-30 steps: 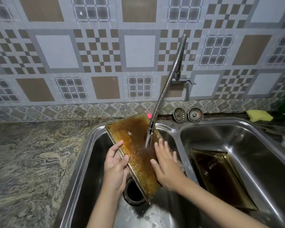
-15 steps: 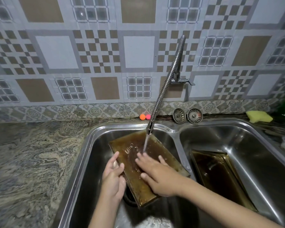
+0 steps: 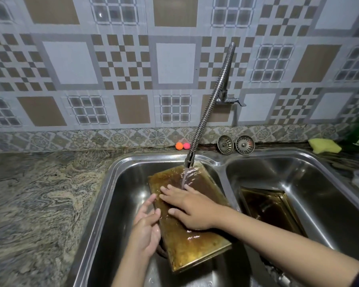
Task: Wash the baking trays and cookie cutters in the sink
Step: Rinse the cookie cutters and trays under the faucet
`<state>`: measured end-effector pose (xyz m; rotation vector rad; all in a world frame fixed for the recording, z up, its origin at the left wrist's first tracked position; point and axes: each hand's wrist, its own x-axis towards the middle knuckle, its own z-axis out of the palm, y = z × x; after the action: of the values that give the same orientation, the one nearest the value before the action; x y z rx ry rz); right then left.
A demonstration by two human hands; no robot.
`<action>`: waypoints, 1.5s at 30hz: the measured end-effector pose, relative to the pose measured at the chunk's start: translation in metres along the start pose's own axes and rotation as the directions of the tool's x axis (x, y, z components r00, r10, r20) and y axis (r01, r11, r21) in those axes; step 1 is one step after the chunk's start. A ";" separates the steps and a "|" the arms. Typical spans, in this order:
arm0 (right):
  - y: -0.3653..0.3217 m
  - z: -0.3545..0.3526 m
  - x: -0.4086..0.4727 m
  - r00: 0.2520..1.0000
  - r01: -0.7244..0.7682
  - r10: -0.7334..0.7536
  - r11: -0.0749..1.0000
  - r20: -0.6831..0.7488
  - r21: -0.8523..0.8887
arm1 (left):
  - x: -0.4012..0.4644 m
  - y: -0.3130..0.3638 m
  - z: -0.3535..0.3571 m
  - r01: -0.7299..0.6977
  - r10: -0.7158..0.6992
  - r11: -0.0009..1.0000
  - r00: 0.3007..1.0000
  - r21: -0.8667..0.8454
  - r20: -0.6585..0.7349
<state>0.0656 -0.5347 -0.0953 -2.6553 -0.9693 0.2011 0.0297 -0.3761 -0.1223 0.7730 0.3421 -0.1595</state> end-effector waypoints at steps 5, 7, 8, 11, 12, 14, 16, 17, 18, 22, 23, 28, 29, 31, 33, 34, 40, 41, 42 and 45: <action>0.043 -0.014 0.010 0.909 -0.400 0.400 0.916 -0.115 0.027 | 0.000 0.011 -0.011 -0.027 0.011 0.986 0.995 0.164 0.100; 0.030 -0.016 0.018 0.860 -0.466 0.468 0.883 -0.204 0.057 | 0.000 0.006 -0.001 -0.034 0.002 0.980 0.986 0.195 0.166; 0.018 -0.015 0.017 0.872 -0.430 0.431 0.901 -0.232 0.058 | 0.001 0.006 0.004 -0.051 0.016 0.981 0.984 0.188 0.180; -0.026 0.005 -0.010 0.967 -0.151 0.145 0.989 -0.211 -0.011 | 0.009 0.017 0.009 -0.093 0.073 0.988 0.985 0.123 0.155; -0.032 0.014 -0.022 0.983 -0.046 0.036 0.998 -0.178 -0.051 | 0.012 0.025 0.006 -0.110 0.094 0.988 0.986 0.111 0.141; -0.020 0.030 -0.042 0.991 0.054 -0.063 0.995 -0.117 -0.082 | 0.013 0.040 -0.003 -0.154 0.140 0.981 0.983 0.120 0.120; 0.004 0.031 -0.054 0.990 -0.020 0.014 0.999 -0.139 -0.045 | 0.012 0.050 -0.013 -0.178 0.166 0.974 0.982 0.139 0.092; 0.014 0.029 -0.057 0.981 -0.119 0.115 0.993 -0.155 -0.017 | 0.011 0.053 -0.018 -0.175 0.164 0.974 0.983 0.143 0.087; 0.021 0.026 -0.057 0.957 -0.238 0.235 0.971 -0.170 0.002 | 0.011 0.053 -0.020 -0.167 0.156 0.976 0.984 0.143 0.088; 0.002 0.020 -0.041 0.891 -0.404 0.387 0.915 -0.240 -0.025 | 0.010 0.030 -0.012 -0.109 0.084 0.977 0.987 0.185 0.137; -0.007 0.020 -0.036 0.922 -0.323 0.303 0.945 -0.242 -0.048 | 0.009 0.021 -0.006 -0.097 0.065 0.974 0.985 0.207 0.158; 0.016 0.005 -0.010 0.978 -0.018 -0.019 0.985 -0.209 -0.171 | 0.003 0.010 0.003 -0.080 0.022 0.961 0.977 0.265 0.213; 0.026 -0.001 -0.003 0.968 -0.089 0.051 0.985 -0.247 -0.145 | 0.002 0.011 -0.001 -0.071 0.006 0.954 0.976 0.290 0.218; 0.039 -0.015 0.009 0.901 -0.289 0.272 0.957 -0.337 -0.003 | 0.002 0.012 -0.006 -0.054 -0.029 0.943 0.970 0.329 0.241; 0.043 -0.019 0.014 0.848 -0.418 0.416 0.906 -0.329 0.069 | 0.000 0.009 -0.009 -0.035 -0.044 0.945 0.972 0.326 0.232; 0.042 -0.018 0.012 0.836 -0.427 0.424 0.901 -0.348 0.073 | 0.001 0.009 -0.010 -0.033 -0.037 0.950 0.976 0.311 0.217; 0.032 0.002 -0.037 0.702 -0.242 0.563 0.764 -0.436 0.598 | 0.011 0.024 -0.023 -0.068 0.051 0.968 0.996 0.240 0.074; 0.027 0.005 -0.045 0.700 -0.191 0.597 0.687 -0.393 0.702 | 0.013 0.026 -0.025 -0.074 0.063 0.972 0.997 0.222 0.053; 0.021 0.006 -0.052 0.711 -0.132 0.615 0.594 -0.341 0.794 | 0.016 0.027 -0.026 -0.073 0.067 0.976 0.997 0.206 0.038; 0.011 0.012 -0.063 0.754 0.000 0.635 0.253 -0.166 0.968 | 0.023 0.020 -0.026 -0.051 0.051 0.981 0.999 0.185 0.004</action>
<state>0.0212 -0.5804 -0.1085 -1.5247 0.0675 0.0469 0.0497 -0.3440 -0.1350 0.9646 0.3109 -0.1438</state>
